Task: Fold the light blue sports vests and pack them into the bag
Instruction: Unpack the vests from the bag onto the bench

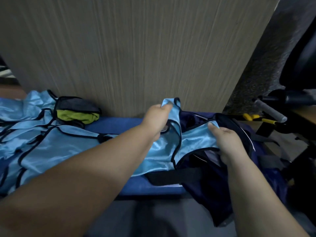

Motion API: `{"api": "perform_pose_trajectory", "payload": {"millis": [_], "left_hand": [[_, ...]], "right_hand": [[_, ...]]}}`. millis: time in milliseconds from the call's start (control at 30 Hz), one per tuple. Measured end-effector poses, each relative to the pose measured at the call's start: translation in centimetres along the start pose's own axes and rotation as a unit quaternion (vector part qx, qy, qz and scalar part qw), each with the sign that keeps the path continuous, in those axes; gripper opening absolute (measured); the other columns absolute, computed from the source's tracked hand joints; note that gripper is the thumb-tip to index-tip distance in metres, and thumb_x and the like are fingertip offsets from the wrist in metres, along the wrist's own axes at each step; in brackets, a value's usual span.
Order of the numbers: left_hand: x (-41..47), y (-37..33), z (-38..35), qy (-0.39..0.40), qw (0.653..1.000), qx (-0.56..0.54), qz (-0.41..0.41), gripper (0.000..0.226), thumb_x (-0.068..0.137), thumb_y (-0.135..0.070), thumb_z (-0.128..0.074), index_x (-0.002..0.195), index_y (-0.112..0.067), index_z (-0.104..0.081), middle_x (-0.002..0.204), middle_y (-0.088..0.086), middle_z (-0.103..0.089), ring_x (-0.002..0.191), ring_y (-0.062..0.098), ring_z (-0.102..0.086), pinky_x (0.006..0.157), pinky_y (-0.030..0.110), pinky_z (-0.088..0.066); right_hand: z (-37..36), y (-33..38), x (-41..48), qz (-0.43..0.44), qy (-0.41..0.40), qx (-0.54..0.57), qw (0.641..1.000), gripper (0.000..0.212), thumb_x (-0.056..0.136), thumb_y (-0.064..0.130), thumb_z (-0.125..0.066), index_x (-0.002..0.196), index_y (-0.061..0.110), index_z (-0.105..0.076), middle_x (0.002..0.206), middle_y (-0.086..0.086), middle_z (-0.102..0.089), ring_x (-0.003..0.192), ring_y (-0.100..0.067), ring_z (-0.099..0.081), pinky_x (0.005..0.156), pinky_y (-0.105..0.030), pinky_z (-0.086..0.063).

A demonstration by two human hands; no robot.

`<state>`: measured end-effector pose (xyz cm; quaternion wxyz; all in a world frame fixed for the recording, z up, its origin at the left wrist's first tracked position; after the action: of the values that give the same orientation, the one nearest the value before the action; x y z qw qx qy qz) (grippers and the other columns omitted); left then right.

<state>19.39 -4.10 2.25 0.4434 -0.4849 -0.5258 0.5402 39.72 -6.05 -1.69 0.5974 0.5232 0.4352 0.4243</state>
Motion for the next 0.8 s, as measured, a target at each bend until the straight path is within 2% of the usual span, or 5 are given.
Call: {"api": "perform_pose_trajectory", "payload": {"millis": [167, 333, 433, 600, 800], "left_hand": [[-0.2, -2.6, -3.2, 0.043, 0.998, 0.016, -0.030, 0.023, 0.094, -0.012, -0.045, 0.071, -0.019, -0.045, 0.060, 0.002, -0.037, 0.049, 0.015, -0.033, 0.046, 0.021, -0.022], [-0.9, -3.7, -5.6, 0.102, 0.995, 0.009, -0.005, 0.018, 0.094, -0.017, -0.052, 0.077, -0.020, -0.050, 0.062, 0.001, -0.045, 0.049, 0.014, -0.041, 0.043, 0.017, -0.026], [-2.5, -2.2, -6.9, 0.220, 0.974, 0.012, 0.044, 0.006, 0.096, -0.024, -0.057, 0.098, -0.019, -0.054, 0.081, 0.002, -0.056, 0.066, 0.014, -0.056, 0.055, 0.022, -0.044], [-3.4, 1.7, -6.3, 0.355, 0.930, 0.067, 0.066, 0.062, 0.098, -0.031, -0.055, 0.150, -0.026, -0.023, 0.142, 0.004, -0.048, 0.123, 0.024, -0.053, 0.107, 0.038, -0.040], [-3.7, 3.7, -2.2, 0.259, 0.926, 0.239, -0.131, 0.038, 0.086, -0.032, -0.071, 0.120, -0.026, -0.055, 0.105, -0.012, -0.060, 0.088, 0.007, -0.059, 0.088, 0.031, -0.049]], "right_hand": [[0.8, 1.1, -0.5, -0.061, 0.006, 0.168, 0.984, 0.023, 0.092, 0.031, -0.066, 0.090, 0.008, -0.065, 0.069, -0.007, -0.072, 0.061, -0.021, -0.071, 0.055, -0.030, -0.056], [1.9, 1.5, 0.0, -0.116, 0.029, 0.299, 0.947, 0.033, 0.094, 0.034, -0.061, 0.110, 0.005, -0.064, 0.098, -0.012, -0.073, 0.085, -0.027, -0.072, 0.079, -0.044, -0.060], [1.2, 1.0, 0.2, -0.131, 0.049, 0.249, 0.958, 0.042, 0.098, 0.043, -0.051, 0.114, 0.007, -0.066, 0.104, -0.012, -0.074, 0.087, -0.024, -0.072, 0.086, -0.041, -0.056], [1.7, 1.1, -0.2, -0.113, 0.096, 0.112, 0.983, 0.066, 0.088, 0.072, -0.042, 0.106, 0.013, -0.069, 0.095, -0.011, -0.076, 0.089, -0.027, -0.074, 0.082, -0.041, -0.053], [3.2, -0.2, 1.0, -0.094, 0.011, -0.106, 0.990, 0.023, 0.091, 0.007, -0.062, 0.115, 0.006, -0.063, 0.084, -0.006, -0.068, 0.076, -0.022, -0.064, 0.065, -0.032, -0.051]]}}
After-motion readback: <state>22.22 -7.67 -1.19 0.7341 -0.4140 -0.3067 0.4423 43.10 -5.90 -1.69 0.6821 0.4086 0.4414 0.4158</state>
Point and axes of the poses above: each hand's wrist, its own x-axis towards the middle knuckle, its own z-axis out of the back of the hand, y = z × x, the point moved 2 cm from there along x, towards the middle knuckle
